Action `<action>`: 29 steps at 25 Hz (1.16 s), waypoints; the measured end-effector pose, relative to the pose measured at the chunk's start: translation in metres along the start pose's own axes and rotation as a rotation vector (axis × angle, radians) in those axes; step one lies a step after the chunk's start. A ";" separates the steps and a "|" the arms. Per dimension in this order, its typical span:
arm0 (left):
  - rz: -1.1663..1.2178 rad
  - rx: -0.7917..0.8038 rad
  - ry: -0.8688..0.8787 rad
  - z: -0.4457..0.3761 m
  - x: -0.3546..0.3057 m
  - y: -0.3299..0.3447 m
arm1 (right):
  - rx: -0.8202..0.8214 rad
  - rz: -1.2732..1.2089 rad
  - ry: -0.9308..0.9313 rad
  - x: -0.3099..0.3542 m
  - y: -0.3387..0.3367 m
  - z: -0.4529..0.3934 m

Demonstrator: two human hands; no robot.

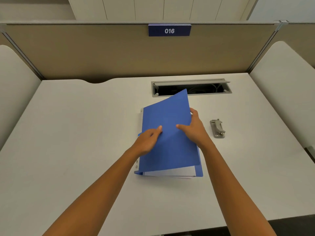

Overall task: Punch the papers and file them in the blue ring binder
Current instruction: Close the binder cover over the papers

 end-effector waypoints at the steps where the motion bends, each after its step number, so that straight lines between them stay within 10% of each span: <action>1: -0.011 0.018 0.011 -0.002 0.008 0.008 | -0.051 0.058 0.023 -0.010 -0.006 -0.002; 17: -0.623 0.174 -0.037 -0.024 0.061 0.067 | -0.037 0.666 0.105 -0.143 0.032 0.015; 29: -0.773 -0.056 -0.142 -0.020 0.097 0.015 | 0.103 0.839 -0.091 -0.132 0.099 0.011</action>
Point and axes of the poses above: each hand's wrist, its own z-axis away from the middle knuckle, its own y-axis out of the palm, x = y × z, the point moved 6 cm from there along -z, towards the middle knuckle, and after that the axes turned 1 degree about -x, right-handed, at the moved point
